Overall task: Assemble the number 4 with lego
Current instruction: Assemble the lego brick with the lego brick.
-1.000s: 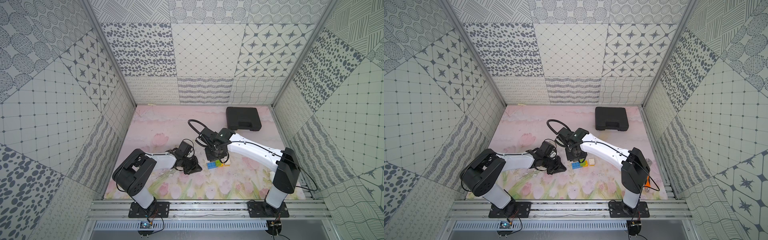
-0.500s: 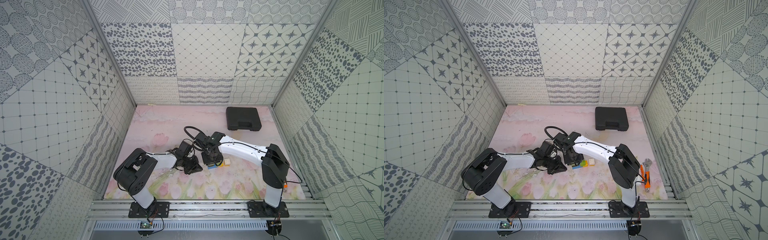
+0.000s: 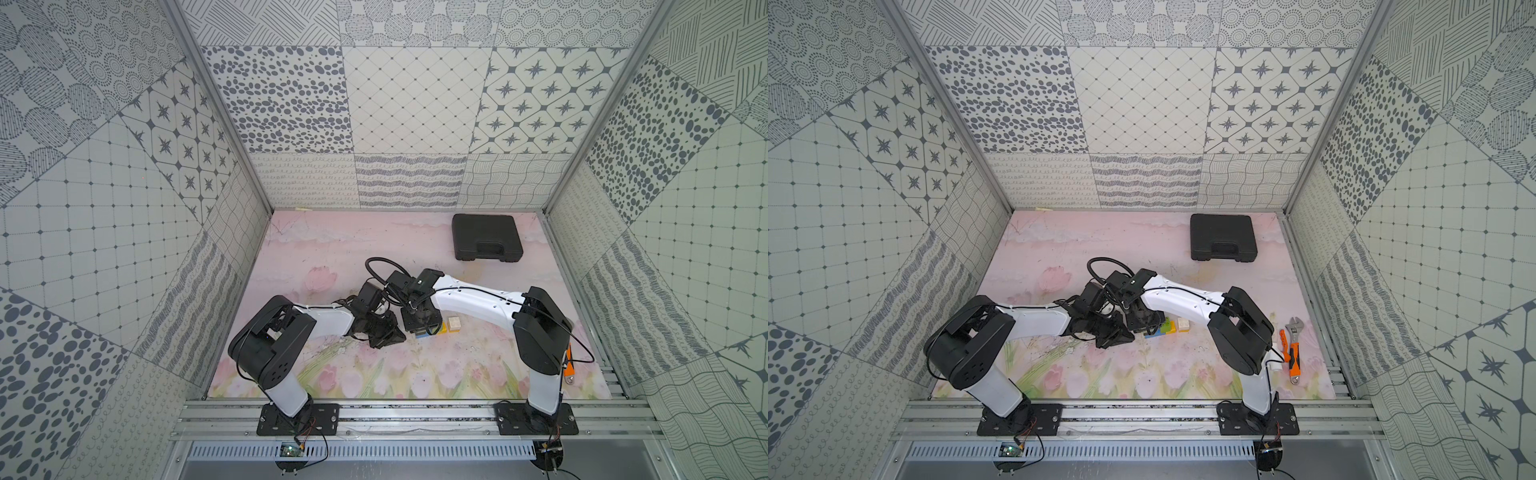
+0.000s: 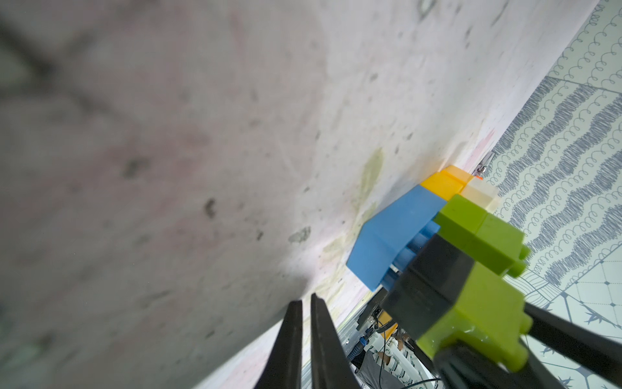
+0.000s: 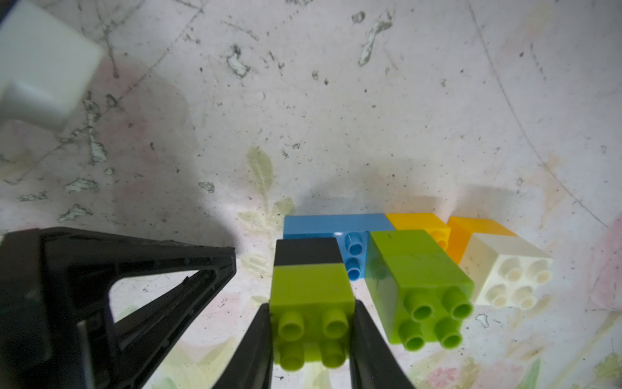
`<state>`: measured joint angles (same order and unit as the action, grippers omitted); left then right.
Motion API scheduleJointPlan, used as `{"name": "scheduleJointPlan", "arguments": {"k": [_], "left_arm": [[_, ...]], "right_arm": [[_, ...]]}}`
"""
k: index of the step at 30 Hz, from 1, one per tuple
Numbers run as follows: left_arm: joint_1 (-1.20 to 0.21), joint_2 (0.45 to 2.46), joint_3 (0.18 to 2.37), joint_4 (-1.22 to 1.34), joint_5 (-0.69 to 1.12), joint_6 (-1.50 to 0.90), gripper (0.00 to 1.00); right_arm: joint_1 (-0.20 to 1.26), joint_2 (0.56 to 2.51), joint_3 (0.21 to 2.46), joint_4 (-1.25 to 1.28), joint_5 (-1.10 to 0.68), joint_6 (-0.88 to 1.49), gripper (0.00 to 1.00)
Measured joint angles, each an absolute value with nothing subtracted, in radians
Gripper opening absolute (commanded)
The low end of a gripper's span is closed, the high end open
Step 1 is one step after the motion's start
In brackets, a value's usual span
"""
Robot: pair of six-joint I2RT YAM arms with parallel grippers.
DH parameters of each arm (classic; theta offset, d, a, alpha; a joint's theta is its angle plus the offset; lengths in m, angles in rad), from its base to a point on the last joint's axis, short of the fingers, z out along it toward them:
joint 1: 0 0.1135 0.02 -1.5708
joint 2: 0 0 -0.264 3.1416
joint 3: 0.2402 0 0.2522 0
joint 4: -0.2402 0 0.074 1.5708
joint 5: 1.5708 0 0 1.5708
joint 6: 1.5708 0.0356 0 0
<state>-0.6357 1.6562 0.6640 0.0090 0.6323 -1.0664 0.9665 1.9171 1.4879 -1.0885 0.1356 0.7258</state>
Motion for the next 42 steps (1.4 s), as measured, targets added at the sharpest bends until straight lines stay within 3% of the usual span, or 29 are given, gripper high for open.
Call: {"name": "scheduleJointPlan", "arguments": {"k": [19, 26, 33, 38, 42], "left_arm": [[-0.636, 1.664, 0.666, 0.018, 0.643, -1.066, 0.12], [-0.639, 1.636, 0.673, -0.027, 0.605, -1.061, 0.17], [-0.645, 1.583, 0.669, -0.112, 0.551, -1.047, 0.19], [-0.670, 1.557, 0.654, -0.140, 0.545, -1.040, 0.28], [-0.695, 1.560, 0.664, -0.143, 0.543, -1.037, 0.30]], "right_arm": [[0.981, 1.928, 1.456, -1.070, 0.162, 0.756, 0.23], [0.974, 1.920, 1.442, -1.056, 0.151, 0.756, 0.23], [0.963, 1.945, 1.493, -1.095, 0.129, 0.780, 0.48], [0.961, 1.970, 1.498, -1.096, 0.109, 0.778, 0.55], [0.965, 1.953, 1.531, -1.131, 0.119, 0.778, 0.74]]}}
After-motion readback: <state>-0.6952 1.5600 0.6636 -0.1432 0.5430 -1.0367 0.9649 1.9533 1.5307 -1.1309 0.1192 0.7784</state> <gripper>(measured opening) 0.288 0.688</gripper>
